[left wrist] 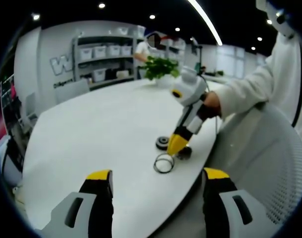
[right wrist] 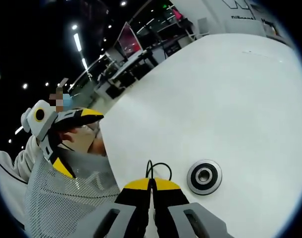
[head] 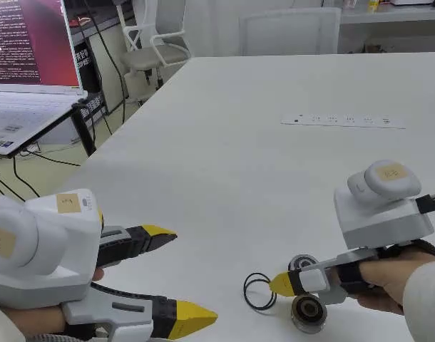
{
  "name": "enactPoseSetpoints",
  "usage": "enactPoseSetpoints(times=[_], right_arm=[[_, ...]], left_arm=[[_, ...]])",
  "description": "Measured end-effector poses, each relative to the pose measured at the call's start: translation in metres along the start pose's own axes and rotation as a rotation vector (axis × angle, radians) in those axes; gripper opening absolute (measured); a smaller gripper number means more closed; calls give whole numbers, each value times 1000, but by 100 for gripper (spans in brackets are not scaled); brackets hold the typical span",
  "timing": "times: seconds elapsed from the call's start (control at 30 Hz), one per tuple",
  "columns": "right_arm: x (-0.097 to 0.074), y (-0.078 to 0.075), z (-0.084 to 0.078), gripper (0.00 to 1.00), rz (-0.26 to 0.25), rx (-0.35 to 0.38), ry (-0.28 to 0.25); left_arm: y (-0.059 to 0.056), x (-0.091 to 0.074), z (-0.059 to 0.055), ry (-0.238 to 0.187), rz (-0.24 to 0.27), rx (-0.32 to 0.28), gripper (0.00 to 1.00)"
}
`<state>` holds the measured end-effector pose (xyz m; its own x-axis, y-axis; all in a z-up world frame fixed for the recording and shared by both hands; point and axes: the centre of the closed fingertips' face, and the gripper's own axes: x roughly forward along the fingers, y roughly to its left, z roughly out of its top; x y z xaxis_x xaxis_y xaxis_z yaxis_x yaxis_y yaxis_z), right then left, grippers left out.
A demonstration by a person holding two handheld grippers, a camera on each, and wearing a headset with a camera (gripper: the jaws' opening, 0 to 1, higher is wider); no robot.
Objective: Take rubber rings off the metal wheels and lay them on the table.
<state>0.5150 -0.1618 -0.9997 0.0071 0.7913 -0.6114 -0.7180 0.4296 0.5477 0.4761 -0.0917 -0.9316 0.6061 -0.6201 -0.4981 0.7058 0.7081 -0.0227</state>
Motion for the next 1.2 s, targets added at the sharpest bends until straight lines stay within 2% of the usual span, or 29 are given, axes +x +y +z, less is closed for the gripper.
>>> enactPoseSetpoints(times=[0.47, 0.7, 1.2], right_arm=[[3, -7, -2, 0, -26, -2, 4], [6, -8, -4, 0, -53, -52, 20], [8, -16, -6, 0, -106, -95, 39]], left_arm=[[0, 0, -1, 3, -1, -3, 74], [2, 0, -2, 7, 8, -8, 73], [-1, 2, -6, 26, -9, -15, 70]])
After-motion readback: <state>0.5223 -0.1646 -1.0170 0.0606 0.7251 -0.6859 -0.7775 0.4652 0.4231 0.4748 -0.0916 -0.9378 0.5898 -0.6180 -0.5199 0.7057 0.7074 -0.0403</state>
